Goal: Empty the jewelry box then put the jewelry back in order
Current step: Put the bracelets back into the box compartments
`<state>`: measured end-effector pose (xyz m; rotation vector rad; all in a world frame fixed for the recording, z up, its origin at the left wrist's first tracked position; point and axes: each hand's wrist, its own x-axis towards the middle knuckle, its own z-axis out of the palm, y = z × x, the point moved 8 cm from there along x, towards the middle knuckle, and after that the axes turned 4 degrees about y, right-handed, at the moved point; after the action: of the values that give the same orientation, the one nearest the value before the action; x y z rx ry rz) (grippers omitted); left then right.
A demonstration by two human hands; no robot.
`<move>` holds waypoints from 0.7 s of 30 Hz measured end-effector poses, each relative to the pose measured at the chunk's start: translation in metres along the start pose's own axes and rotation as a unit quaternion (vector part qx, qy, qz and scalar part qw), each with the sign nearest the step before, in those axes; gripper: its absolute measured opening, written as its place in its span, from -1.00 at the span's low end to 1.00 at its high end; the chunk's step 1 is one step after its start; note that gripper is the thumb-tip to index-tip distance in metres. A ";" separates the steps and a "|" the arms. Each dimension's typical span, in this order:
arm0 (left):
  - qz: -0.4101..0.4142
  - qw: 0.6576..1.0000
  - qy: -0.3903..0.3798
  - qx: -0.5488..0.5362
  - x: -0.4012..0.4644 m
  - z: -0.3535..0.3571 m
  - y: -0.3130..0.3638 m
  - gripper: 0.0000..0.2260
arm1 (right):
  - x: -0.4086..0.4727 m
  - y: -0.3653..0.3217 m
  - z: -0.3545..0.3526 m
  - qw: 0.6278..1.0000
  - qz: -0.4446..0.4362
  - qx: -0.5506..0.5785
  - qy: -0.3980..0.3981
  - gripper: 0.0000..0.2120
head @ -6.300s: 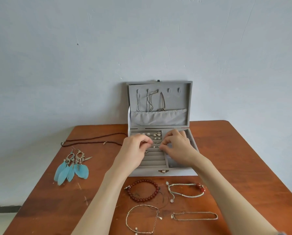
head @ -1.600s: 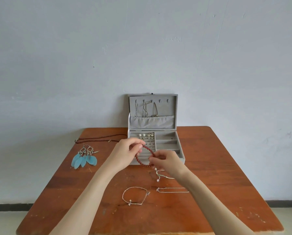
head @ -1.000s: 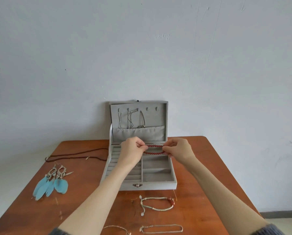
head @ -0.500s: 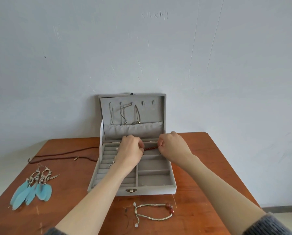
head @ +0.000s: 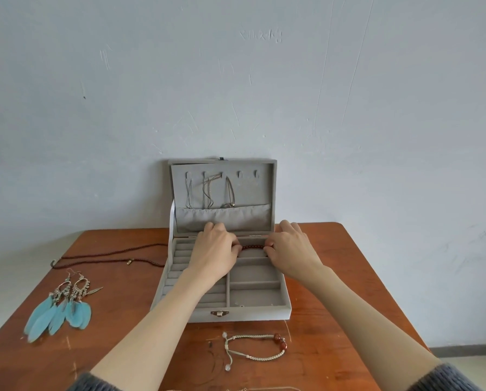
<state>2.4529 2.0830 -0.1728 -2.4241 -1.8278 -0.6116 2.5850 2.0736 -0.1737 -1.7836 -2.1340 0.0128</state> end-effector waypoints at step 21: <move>0.047 0.982 -0.055 -0.176 -0.151 -0.044 0.006 -0.93 | -0.141 -0.052 -0.025 0.989 -0.041 0.136 0.031 -0.84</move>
<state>2.4122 1.9314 -0.1822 -2.7986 -1.7589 -0.8758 2.5624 1.9230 -0.1757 -1.5211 -2.0473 0.2144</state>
